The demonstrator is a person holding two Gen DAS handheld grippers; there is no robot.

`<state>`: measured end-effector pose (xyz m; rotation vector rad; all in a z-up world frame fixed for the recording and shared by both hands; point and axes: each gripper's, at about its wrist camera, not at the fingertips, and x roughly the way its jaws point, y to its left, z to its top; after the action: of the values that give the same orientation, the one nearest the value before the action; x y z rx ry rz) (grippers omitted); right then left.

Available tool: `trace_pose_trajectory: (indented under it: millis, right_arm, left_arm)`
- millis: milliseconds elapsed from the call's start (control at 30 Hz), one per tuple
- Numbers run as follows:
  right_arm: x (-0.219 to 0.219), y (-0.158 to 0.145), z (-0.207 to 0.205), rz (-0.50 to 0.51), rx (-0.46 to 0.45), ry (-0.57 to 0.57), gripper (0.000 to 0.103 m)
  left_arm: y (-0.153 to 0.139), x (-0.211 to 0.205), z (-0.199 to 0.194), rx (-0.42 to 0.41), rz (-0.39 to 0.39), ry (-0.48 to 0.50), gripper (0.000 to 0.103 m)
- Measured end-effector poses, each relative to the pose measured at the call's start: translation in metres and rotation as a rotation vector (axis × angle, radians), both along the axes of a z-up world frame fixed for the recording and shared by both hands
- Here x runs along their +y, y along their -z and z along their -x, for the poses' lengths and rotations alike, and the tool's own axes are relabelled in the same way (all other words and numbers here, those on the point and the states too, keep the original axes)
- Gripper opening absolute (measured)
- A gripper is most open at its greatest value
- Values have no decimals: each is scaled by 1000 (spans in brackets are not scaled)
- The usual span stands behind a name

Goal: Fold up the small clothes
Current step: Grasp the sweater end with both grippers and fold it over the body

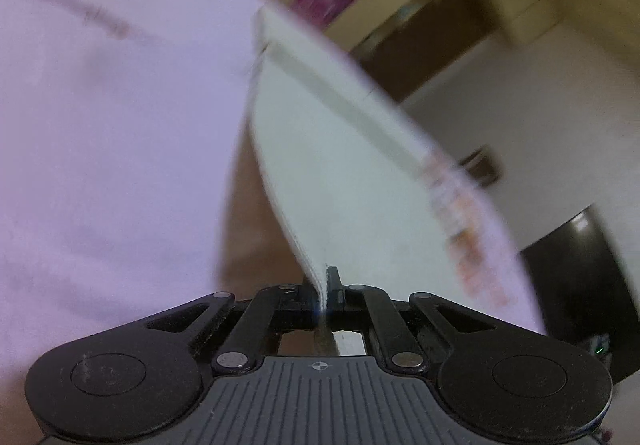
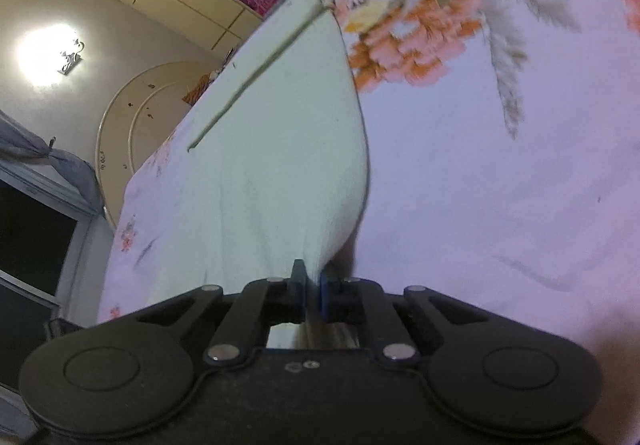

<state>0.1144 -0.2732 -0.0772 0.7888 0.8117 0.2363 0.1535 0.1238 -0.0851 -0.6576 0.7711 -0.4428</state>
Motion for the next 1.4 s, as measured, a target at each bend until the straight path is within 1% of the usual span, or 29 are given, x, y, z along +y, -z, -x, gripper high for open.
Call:
trace_pose_trajectory:
  millis: [33,67,100,133,167,200,233,267,367,500,600,633,700,767,867,1000,1200,1300,1400]
  right_arm:
    - [-1,-9,5,-16,-46,3,7]
    - [-1,-18,10,-18,-90,2,7]
    - [-1,-22,13,-7,-114,1,7]
    - [-1,-21,11,10,-104,5,7]
    - [-2,-15,7,22,-59,6,7]
    - [-2,-5,0,40,9,1,7]
    - [0,4,-6,72,93,-5,7]
    - [1,5,-8,76,93,-9,7]
    - [1,-15,-6,64,9,-2,7]
    - [2,-51,-19,88,-91,-12,7]
    - [0,-72,-42,91,-138,-23,7]
    - [-2,-77,-53,82,-150,-23,7]
    - [-8,-83,-77,33,-173,-10,7]
    - [-12,-90,-105,-4,-191,7,7]
    - [-17,-98,-143,-21,-207,26,7]
    - [-17,-103,-192,36,-203,30,7]
    - [-29,-80,-266,-10,-157,55,7]
    - [-37,-58,-303,-36,-118,65,7]
    - [-46,-31,-331,-74,-70,84,7]
  left_arm:
    - [-2,0,1,-12,-4,-10,3]
    - [2,1,0,9,-21,-20,3]
    - [10,1,-3,53,-41,-23,3]
    - [22,2,-7,111,-62,-32,3]
    - [33,5,-8,149,-39,-43,3]
    - [34,8,-7,153,4,-64,3]
    - [31,9,-5,147,3,-69,3]
    - [26,7,-4,127,0,-70,3]
    - [9,8,-3,78,42,-80,3]
    - [-19,6,-21,12,73,-97,3]
    - [-44,9,-50,-25,98,-105,3]
    - [-52,8,-58,-37,93,-108,3]
    - [-64,8,-82,-59,101,-119,3]
    - [-71,8,-107,-67,108,-130,3]
    - [-79,7,-145,-59,128,-150,3]
    - [-75,-1,-209,-27,130,-182,3]
    - [-53,-15,-299,19,95,-207,3]
    - [-37,-20,-335,46,70,-211,3]
    - [-19,-27,-362,80,45,-209,3]
